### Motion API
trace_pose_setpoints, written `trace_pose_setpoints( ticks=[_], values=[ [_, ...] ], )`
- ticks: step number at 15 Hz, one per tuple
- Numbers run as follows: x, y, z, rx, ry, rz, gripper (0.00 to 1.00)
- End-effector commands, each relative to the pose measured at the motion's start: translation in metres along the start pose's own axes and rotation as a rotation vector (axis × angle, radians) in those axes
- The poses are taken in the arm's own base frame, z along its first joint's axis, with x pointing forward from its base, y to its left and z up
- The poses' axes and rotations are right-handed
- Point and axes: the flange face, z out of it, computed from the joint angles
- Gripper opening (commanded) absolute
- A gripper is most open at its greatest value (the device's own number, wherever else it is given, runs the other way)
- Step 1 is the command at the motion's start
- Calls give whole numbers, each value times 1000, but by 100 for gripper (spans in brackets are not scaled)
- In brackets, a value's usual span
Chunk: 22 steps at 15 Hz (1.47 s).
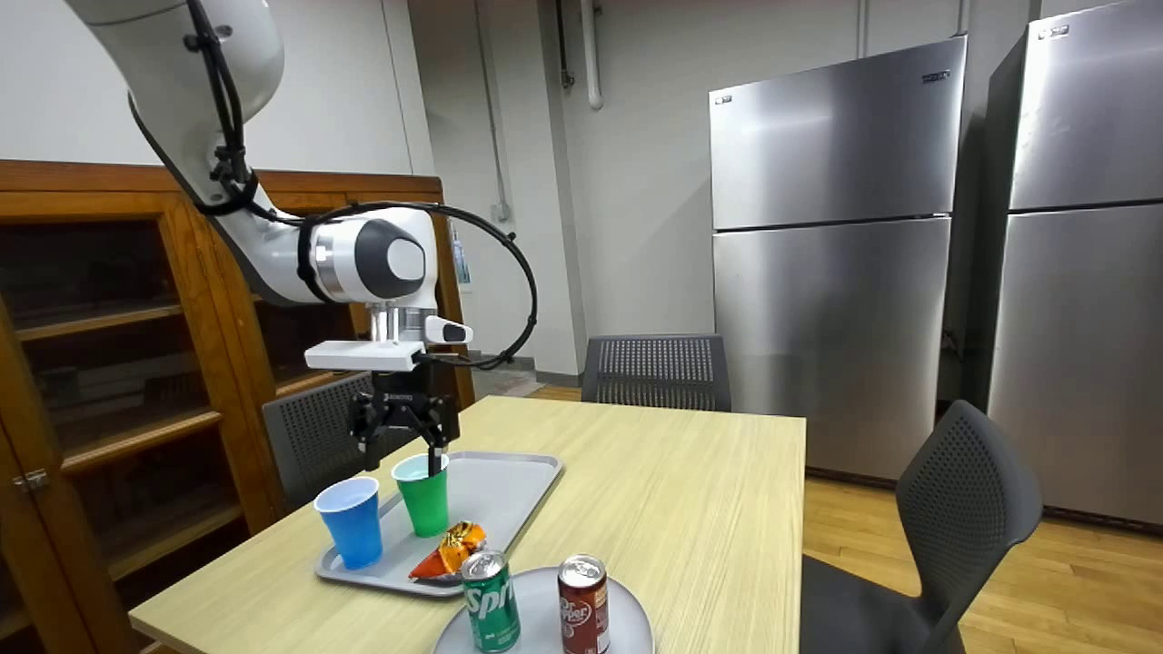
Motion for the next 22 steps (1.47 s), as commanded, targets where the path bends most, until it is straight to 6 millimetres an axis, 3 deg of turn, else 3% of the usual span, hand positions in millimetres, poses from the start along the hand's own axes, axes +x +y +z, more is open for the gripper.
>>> trace_pose_setpoints(
  ticks=[1, 6, 22],
  values=[
    [6, -1, 21, -18, 2, -27, 100],
    [12, -1, 42, -16, -8, -29, 100],
    [14, -2, 69, -5, -47, -45, 100]
  ],
)
